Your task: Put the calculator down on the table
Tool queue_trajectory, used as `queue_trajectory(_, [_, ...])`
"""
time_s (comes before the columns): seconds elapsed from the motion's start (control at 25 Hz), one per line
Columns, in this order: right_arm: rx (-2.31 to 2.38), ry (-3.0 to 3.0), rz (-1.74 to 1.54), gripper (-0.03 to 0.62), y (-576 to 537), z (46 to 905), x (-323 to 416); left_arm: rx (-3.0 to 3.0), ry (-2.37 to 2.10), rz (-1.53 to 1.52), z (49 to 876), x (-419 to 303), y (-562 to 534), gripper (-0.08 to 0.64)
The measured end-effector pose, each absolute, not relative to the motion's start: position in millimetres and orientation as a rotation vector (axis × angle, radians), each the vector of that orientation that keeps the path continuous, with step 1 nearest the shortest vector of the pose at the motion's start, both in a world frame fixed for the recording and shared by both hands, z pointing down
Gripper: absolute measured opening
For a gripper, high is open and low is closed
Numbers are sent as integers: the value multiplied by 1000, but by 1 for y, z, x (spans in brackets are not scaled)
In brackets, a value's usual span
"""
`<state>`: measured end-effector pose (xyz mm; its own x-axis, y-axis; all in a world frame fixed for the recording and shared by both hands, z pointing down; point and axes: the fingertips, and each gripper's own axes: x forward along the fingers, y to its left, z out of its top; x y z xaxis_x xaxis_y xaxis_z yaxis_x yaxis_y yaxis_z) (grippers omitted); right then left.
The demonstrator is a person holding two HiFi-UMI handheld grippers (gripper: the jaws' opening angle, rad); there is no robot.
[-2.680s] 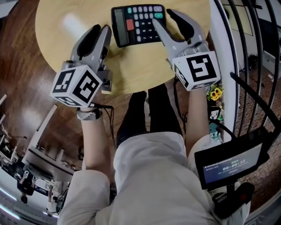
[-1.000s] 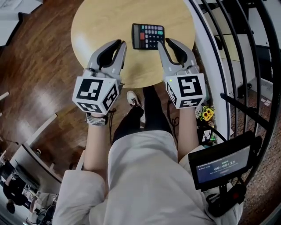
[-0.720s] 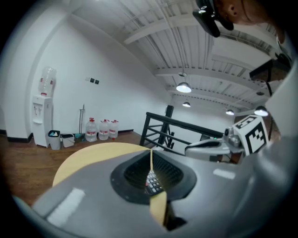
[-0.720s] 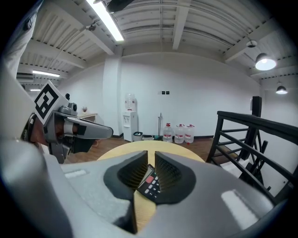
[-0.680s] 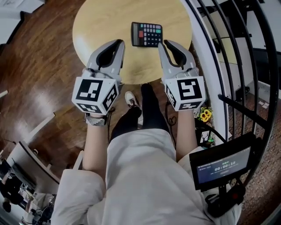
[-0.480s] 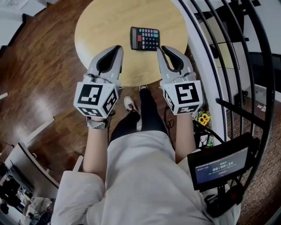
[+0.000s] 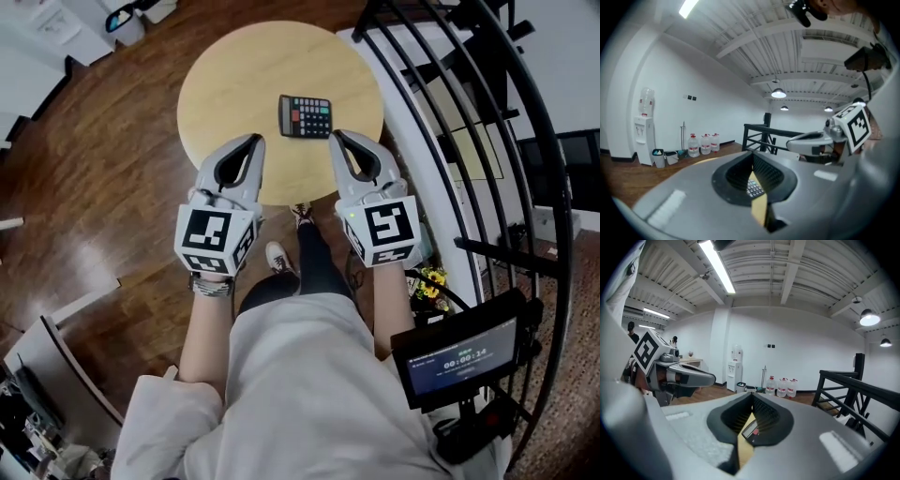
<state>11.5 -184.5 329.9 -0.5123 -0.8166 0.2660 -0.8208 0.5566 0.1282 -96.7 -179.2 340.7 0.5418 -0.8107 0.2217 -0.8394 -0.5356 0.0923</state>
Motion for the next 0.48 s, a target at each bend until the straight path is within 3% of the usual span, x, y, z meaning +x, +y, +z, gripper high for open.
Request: queue_trajectory(0.48, [1380, -2562, -84, 3, -146, 278, 8, 2770, -1379, 105, 266, -84, -143, 6])
